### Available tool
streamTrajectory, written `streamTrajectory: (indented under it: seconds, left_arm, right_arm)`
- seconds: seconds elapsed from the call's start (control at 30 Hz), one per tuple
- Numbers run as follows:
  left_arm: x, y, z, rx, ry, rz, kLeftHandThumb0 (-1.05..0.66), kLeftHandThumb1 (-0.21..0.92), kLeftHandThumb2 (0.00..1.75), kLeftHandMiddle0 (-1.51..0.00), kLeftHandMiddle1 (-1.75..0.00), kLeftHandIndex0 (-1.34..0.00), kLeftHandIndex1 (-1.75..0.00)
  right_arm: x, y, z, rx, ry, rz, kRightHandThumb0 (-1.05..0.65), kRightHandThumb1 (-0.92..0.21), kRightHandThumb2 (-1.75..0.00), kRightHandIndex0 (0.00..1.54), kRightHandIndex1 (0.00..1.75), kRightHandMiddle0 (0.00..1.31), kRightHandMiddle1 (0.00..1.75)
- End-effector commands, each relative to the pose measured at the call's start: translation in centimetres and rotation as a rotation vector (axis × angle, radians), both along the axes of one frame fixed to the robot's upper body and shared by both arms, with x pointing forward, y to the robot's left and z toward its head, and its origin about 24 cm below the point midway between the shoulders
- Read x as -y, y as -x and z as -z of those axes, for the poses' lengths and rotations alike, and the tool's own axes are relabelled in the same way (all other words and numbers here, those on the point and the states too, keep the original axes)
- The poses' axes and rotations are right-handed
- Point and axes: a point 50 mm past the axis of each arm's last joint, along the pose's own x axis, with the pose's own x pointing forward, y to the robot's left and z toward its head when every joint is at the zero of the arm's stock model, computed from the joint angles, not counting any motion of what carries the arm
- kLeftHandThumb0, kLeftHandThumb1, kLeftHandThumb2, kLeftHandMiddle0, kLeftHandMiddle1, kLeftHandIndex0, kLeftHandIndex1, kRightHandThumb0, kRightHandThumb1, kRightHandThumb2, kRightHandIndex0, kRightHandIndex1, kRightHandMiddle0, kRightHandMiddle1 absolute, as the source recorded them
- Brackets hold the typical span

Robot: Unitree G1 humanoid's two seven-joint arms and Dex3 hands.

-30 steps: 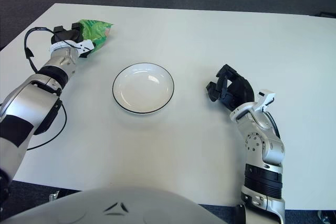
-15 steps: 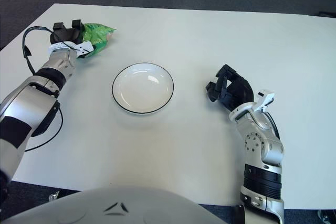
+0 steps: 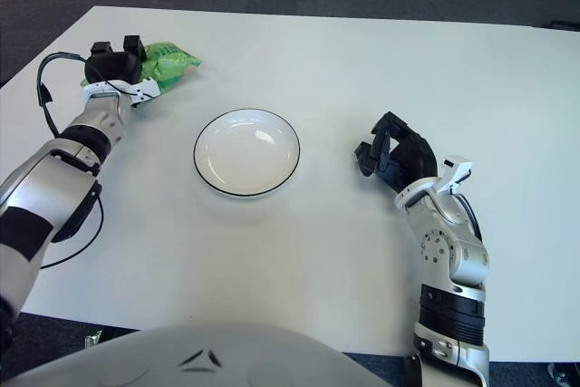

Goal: Put the snack into the plate.

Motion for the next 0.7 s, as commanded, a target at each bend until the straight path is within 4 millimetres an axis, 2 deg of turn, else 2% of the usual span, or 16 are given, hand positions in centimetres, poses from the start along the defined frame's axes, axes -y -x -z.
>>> streamTrajectory:
  seconds: [0.0, 0.13, 0.23, 0.67]
  left_arm:
    - [0.37, 0.54, 1.52, -0.033, 0.046, 0.024, 0.01, 0.13, 1.48, -0.81, -1.59, -0.52, -1.74]
    - [0.08, 0.47, 1.49, -0.070, 0.078, 0.032, 0.00, 0.03, 1.56, -0.92, -1.49, -0.62, -1.75]
    - [0.06, 0.47, 1.51, -0.083, 0.081, 0.043, 0.00, -0.01, 1.60, -0.94, -1.50, -0.64, -1.75]
    - [0.54, 0.87, 1.37, -0.025, 0.080, 0.189, 0.00, 0.04, 1.59, -0.87, -1.60, -0.60, -1.75]
  right_arm:
    - [-0.32, 1.47, 3.34, -0.170, -0.025, 0.010, -0.50, -0.28, -1.36, 1.29, 1.75, 0.64, 1.75]
    - [-0.31, 1.48, 3.33, -0.166, -0.024, 0.011, -0.50, -0.28, -1.36, 1.29, 1.75, 0.64, 1.75]
    - [-0.37, 1.45, 3.27, -0.164, -0.023, 0.011, -0.50, -0.28, -1.36, 1.29, 1.75, 0.64, 1.75]
    - [-0.33, 1.35, 3.19, -0.159, -0.015, 0.010, -0.50, -0.28, -1.36, 1.28, 1.75, 0.64, 1.75]
